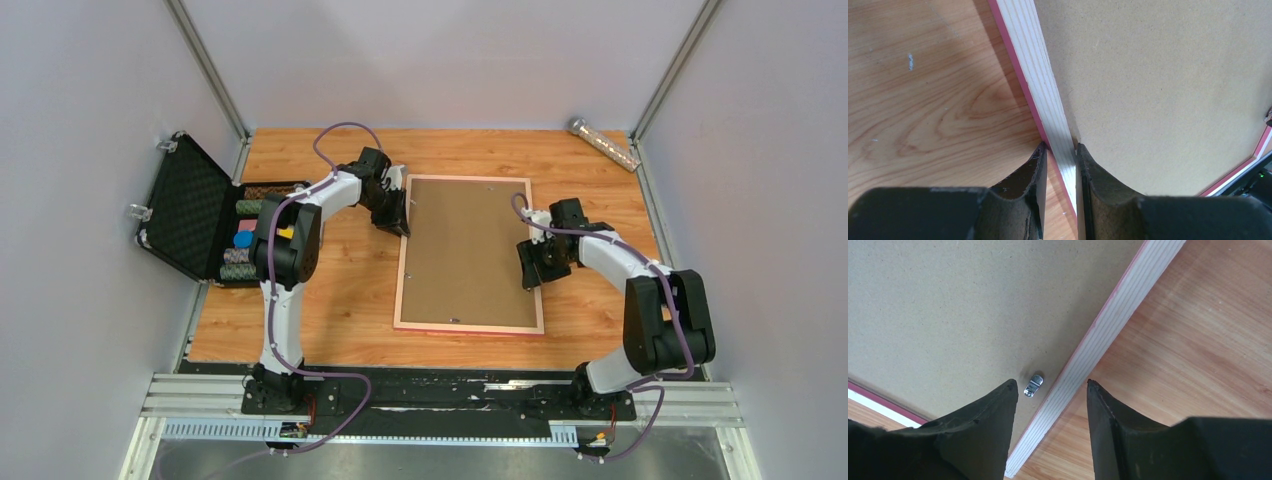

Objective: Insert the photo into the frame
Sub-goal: Install the photo frame at the center of the board.

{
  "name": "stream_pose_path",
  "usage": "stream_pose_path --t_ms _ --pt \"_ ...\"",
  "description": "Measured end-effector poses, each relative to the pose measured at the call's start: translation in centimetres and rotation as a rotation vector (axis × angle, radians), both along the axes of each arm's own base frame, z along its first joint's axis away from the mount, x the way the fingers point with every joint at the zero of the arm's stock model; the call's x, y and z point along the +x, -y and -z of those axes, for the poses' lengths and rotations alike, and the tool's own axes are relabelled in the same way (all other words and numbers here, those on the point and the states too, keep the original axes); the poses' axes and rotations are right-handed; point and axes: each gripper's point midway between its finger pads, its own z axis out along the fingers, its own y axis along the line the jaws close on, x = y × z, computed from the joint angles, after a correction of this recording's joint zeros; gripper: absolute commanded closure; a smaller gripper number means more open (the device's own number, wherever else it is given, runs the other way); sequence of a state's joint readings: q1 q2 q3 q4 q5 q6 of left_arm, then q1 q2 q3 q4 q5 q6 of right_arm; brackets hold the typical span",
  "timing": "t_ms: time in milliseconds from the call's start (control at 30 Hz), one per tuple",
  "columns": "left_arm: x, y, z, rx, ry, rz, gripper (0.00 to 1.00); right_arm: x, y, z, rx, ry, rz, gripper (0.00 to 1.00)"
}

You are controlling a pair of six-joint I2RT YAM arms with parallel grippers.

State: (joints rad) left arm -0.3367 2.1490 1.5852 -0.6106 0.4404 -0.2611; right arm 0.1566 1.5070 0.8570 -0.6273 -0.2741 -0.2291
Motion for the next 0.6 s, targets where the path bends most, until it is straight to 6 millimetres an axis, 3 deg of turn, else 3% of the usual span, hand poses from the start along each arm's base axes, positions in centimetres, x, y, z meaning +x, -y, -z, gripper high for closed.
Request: stream_pose_path --t_ms 600 --pt "0.00 -0.01 -0.01 -0.002 -0.001 0.000 1.00 -0.05 0.17 0.61 -0.041 -0.020 0.012 0.64"
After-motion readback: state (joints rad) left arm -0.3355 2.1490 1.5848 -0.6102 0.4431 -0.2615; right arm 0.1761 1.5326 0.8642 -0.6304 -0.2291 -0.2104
